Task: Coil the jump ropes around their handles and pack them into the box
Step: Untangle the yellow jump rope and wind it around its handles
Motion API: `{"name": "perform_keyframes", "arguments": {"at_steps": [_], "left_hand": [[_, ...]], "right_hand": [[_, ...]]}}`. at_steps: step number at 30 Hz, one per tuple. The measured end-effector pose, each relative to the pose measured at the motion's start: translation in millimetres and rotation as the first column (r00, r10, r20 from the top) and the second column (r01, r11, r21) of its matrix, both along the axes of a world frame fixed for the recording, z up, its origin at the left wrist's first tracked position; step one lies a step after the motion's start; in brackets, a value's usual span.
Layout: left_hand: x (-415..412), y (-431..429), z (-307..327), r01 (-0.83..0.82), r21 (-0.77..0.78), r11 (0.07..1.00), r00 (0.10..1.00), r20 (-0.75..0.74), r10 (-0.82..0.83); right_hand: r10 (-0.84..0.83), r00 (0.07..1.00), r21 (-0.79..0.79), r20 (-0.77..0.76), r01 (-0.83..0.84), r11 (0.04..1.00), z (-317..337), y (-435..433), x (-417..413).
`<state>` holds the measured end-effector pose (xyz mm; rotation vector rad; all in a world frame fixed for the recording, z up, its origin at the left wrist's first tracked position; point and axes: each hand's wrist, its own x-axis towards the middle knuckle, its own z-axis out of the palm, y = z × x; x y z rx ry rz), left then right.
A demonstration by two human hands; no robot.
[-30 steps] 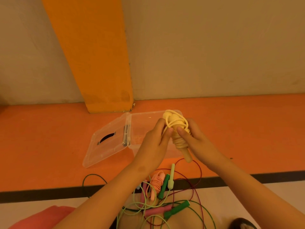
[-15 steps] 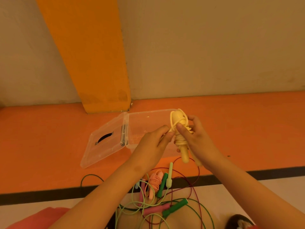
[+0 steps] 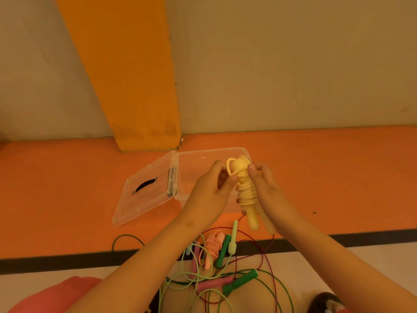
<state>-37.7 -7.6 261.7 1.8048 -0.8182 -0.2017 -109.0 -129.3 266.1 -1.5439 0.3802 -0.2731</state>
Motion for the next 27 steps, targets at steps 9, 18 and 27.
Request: {"name": "perform_keyframes", "arguments": {"at_steps": [9,18,27], "left_hand": [[-1.7,-4.5,6.8,0.048,-0.132,0.990,0.990,-0.126,-0.064],[-1.7,-6.1,6.9,0.087,-0.122,0.989,0.993,-0.068,-0.096],[1.3,-2.3,9.8,0.050,-0.159,0.986,0.998,-0.040,-0.057]], "right_hand": [[0.002,0.998,0.189,-0.063,0.010,0.982,4.9,-3.6,8.0],[0.003,0.998,0.259,-0.068,0.015,0.966,4.4,-3.9,3.7],[0.011,1.000,0.186,0.007,-0.012,0.983,0.6,-5.8,6.4]]}}
